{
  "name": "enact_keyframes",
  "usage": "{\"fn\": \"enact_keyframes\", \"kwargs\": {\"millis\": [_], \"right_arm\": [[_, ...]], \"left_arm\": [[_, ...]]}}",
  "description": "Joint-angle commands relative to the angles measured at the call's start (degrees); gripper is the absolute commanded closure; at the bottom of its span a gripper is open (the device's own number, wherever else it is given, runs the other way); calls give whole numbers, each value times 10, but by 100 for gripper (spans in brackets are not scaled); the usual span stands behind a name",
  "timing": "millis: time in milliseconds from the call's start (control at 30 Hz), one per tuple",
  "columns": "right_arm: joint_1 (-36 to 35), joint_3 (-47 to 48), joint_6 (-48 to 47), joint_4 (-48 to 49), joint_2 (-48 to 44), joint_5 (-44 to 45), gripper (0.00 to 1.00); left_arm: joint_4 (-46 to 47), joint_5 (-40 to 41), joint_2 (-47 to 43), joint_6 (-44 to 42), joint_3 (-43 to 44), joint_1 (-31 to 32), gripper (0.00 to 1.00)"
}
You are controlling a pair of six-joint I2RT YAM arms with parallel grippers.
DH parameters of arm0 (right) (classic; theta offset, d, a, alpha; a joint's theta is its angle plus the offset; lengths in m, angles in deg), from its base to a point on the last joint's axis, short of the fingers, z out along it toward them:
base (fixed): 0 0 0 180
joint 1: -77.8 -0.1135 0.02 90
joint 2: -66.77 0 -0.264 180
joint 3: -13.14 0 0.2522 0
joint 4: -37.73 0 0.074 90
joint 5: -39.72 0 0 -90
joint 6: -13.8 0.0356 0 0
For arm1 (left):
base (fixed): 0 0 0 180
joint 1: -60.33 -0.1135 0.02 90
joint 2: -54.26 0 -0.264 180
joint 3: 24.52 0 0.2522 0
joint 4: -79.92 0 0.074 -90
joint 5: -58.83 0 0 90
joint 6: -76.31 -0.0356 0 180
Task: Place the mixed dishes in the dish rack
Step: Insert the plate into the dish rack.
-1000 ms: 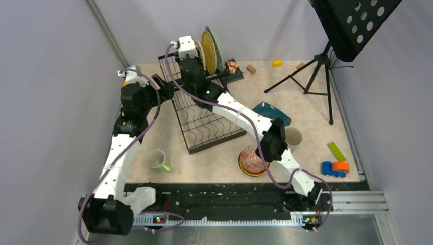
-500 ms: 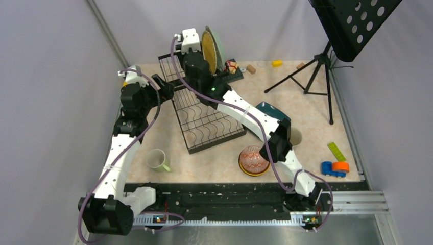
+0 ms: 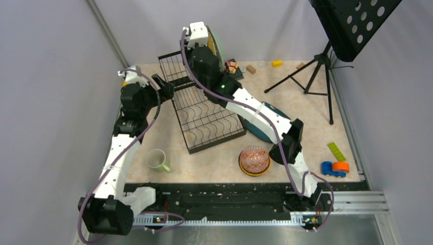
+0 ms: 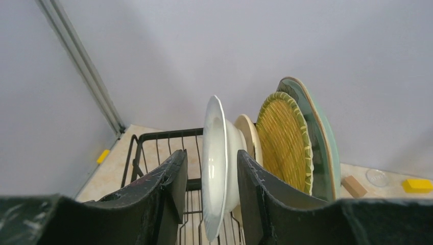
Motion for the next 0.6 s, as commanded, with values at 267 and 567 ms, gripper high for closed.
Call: {"fn": "enact_keyframes", "kwargs": {"millis": [267,567], "right_arm": [[12,-147,35,37,-180,-70,58],[67,-374,65,70,-334,-78,58]], "left_arm": [[13,9,-10,-10,4,-4,1],[1,10,-20,-28,7,-4,1]]}}
